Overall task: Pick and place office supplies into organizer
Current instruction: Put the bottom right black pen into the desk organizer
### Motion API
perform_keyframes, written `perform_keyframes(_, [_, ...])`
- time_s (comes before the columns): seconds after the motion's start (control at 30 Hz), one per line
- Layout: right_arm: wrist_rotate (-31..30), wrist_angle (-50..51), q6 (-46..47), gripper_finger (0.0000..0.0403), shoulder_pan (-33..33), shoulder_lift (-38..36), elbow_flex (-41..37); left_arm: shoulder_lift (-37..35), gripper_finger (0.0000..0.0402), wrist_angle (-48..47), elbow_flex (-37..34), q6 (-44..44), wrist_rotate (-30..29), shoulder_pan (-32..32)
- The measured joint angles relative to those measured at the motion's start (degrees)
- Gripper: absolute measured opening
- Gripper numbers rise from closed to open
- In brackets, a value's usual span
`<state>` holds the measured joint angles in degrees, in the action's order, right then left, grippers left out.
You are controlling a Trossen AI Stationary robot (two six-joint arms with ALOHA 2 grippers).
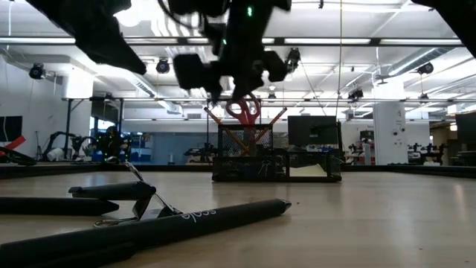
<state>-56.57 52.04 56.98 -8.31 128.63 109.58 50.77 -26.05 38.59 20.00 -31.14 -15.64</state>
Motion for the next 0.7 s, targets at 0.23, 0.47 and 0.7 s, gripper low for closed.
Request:
perform_keyframes(0.23, [43.7, -1.1, -12.2, 0.0184, -0.9, 0.0, 3.1, -0.2, 0.0088, -0.2, -0.7, 11.0, 9.0, 0.0])
perform_keyframes(0.47, [54.5, -5.9, -7.1, 0.0184, -3.5, 0.0, -0.4, 0.8, 0.0088, -0.2, -2.0, 14.7, 16.3, 0.0])
perform_keyframes(0.7, [53.7, -11.5, -11.1, 0.0183, -7.4, 0.0, -0.6, 1.0, 0.0088, 0.1, -2.2, 17.2, 18.0, -0.1])
